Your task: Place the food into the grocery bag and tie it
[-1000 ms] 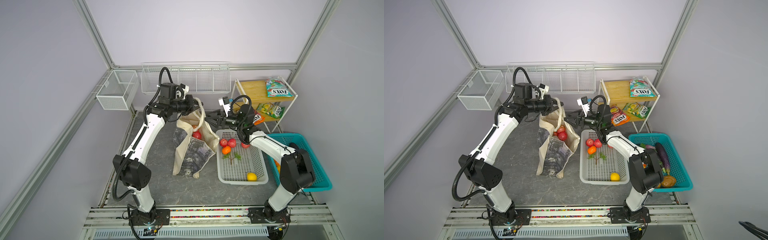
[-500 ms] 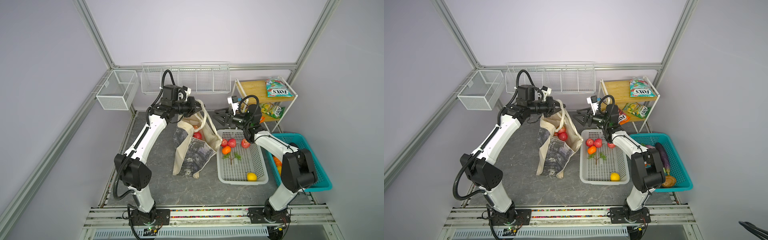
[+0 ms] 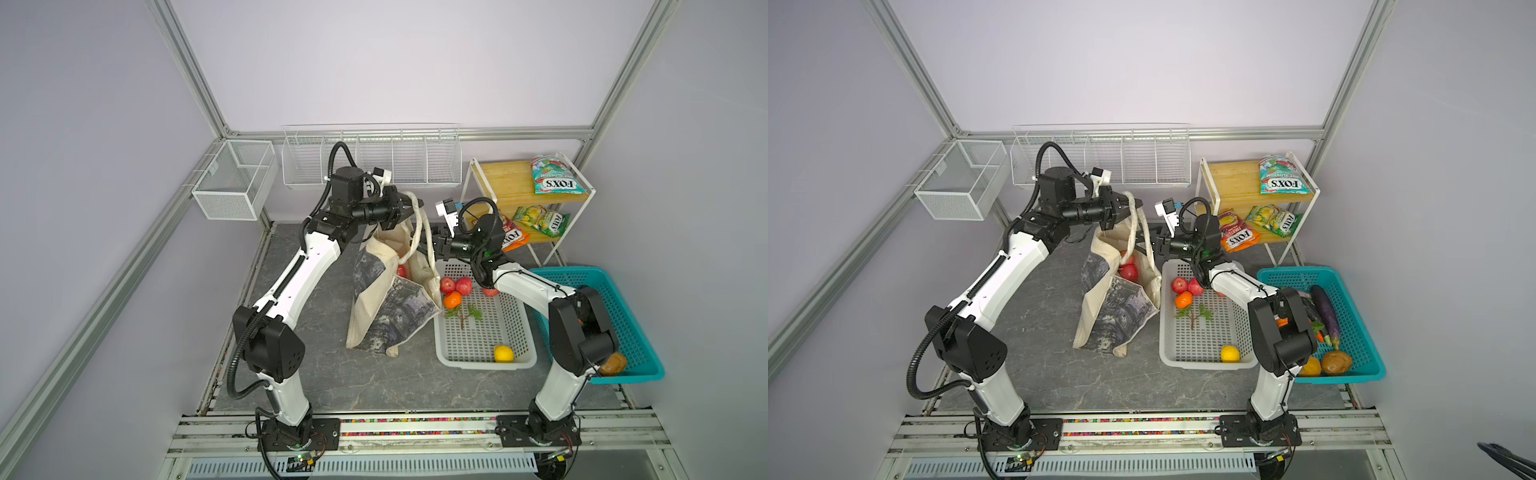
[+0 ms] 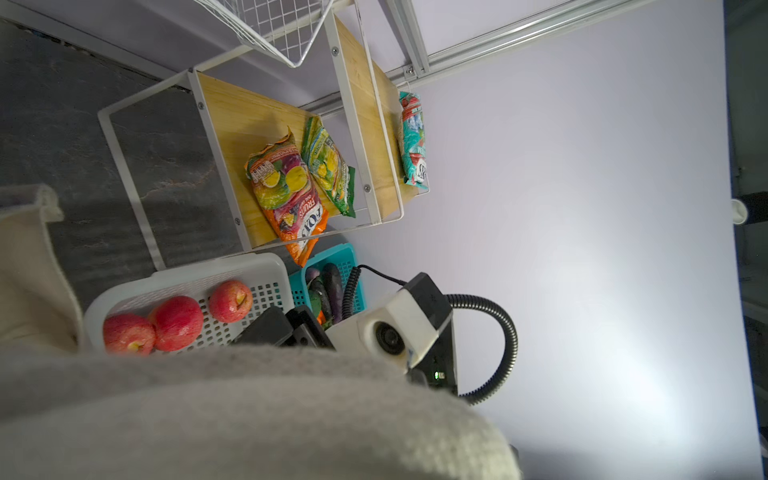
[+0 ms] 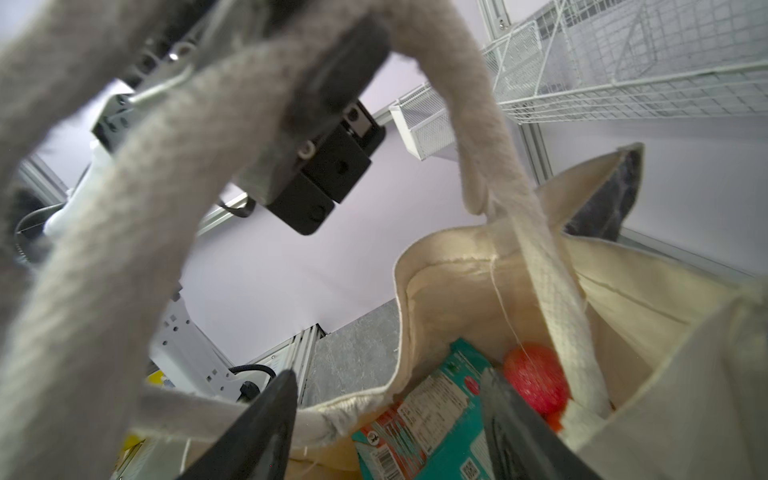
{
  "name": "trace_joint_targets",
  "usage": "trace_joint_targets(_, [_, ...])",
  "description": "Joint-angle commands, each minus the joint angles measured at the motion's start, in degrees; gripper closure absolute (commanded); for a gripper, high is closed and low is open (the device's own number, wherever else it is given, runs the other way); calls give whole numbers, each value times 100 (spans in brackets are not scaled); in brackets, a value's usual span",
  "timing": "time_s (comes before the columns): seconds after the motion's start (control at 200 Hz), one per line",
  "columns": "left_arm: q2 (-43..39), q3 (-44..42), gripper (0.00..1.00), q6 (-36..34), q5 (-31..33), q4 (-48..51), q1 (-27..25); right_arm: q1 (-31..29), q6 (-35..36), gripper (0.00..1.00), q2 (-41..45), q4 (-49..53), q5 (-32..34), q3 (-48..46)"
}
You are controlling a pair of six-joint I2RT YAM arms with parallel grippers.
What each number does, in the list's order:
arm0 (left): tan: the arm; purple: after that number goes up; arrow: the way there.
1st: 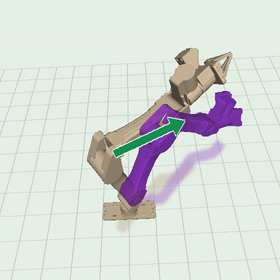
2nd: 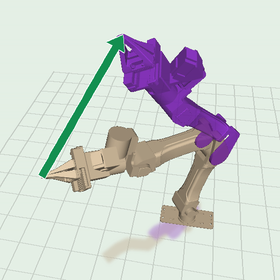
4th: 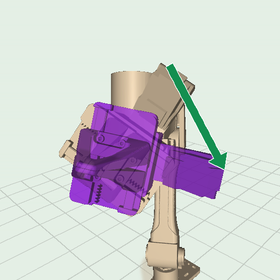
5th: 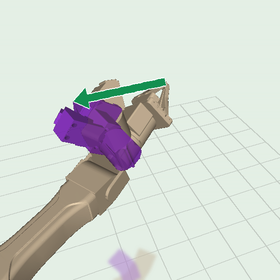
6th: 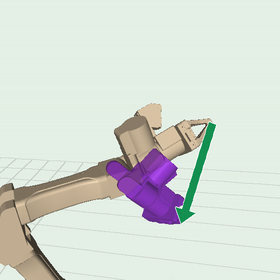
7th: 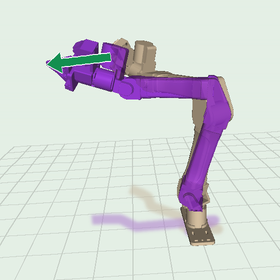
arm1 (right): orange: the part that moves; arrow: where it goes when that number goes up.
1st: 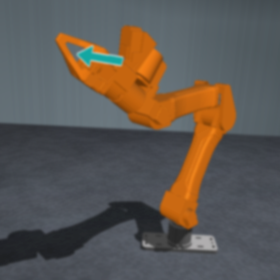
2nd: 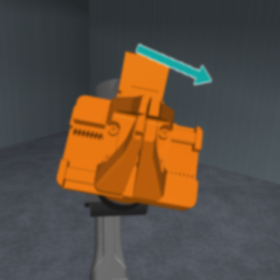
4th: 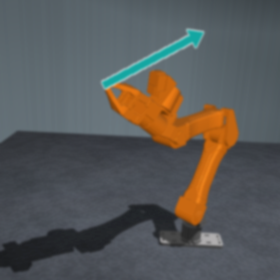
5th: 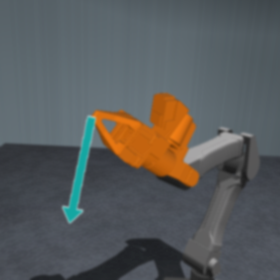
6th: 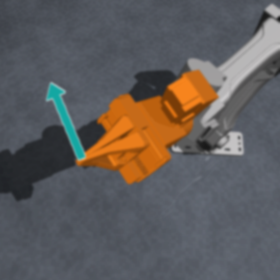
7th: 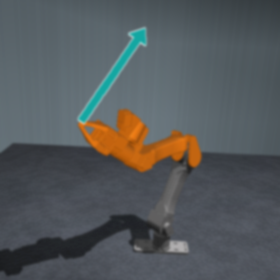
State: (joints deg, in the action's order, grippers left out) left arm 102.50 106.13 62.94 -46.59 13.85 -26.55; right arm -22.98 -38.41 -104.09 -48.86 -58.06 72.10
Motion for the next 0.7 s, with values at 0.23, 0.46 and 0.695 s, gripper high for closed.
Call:
trace_joint_targets(0.23, [52, -272, 100, 927, -237, -1459, -31, 3, -2383, 29, -424, -3325, 94, 201])
trace_joint_targets(0.46, [45, -458, 100, 663, -176, -1242, 82, -92, -2512, 25, -379, -3323, 29, 438])
trace_joint_targets(0.695, [69, -363, 100, 228, -40, -756, 167, -375, -2290, 21, -375, -3003, 173, 575])
